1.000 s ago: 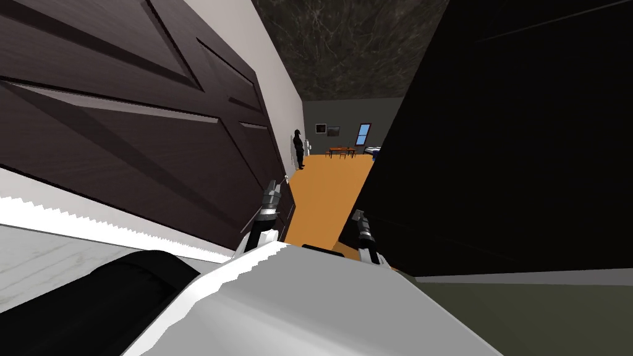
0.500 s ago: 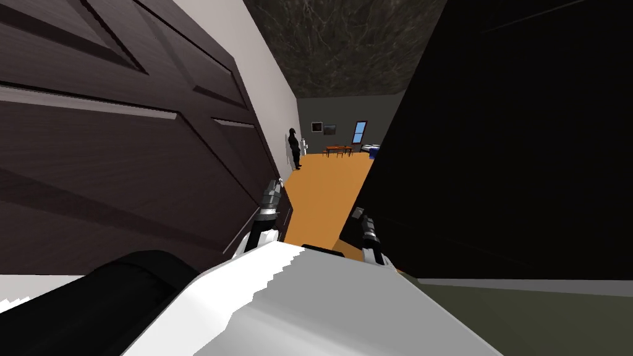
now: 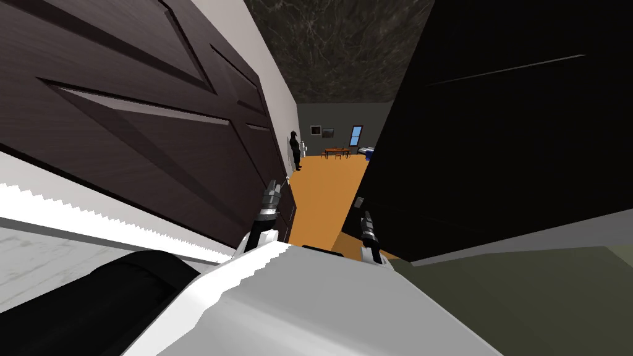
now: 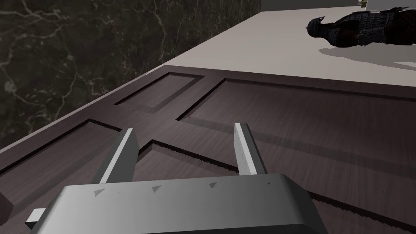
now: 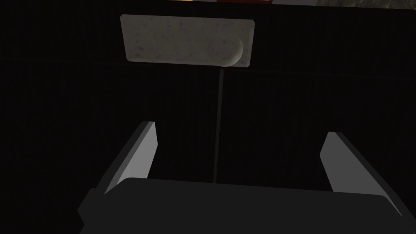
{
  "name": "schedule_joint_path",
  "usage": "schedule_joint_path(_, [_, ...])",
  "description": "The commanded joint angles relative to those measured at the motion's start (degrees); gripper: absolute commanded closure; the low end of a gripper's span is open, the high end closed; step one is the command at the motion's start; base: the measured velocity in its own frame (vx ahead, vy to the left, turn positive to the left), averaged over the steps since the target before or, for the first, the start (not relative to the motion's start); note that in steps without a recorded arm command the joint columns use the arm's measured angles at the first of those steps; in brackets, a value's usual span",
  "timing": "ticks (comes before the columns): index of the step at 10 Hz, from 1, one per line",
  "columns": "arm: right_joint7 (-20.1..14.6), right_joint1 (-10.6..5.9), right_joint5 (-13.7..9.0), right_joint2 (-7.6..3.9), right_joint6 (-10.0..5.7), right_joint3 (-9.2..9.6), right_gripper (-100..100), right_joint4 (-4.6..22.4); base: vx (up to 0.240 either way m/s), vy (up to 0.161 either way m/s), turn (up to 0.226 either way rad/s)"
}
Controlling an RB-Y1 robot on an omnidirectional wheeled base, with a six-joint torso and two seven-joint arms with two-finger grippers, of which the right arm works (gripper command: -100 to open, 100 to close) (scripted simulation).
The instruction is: Push the door open
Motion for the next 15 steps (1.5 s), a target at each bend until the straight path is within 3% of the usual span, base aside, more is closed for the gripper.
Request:
schedule_joint_path(1, [0.0, 0.0, 0.0, 0.0, 0.0, 0.0, -100, 0.0, -0.111, 0.071, -0.018])
schedule_joint_path(6, [0.3, 0.53, 0.0, -0.61, -1.09, -0.78, -100, 0.2, 0.184, -0.037, 0.026])
schedule_joint_path(11, [0.5, 0.86, -0.1, 0.05, -2.12, -1.45, -100, 0.4, 0.202, -0.047, 0.027])
schedule_joint_path(12, [0.5, 0.86, -0.1, 0.05, -2.12, -1.45, 100, 0.4, -0.021, 0.006, 0.006])
schedule_joint_path(15, [0.5, 0.86, -0.1, 0.05, -2.12, -1.45, 100, 0.4, -0.023, 0.003, 0.004])
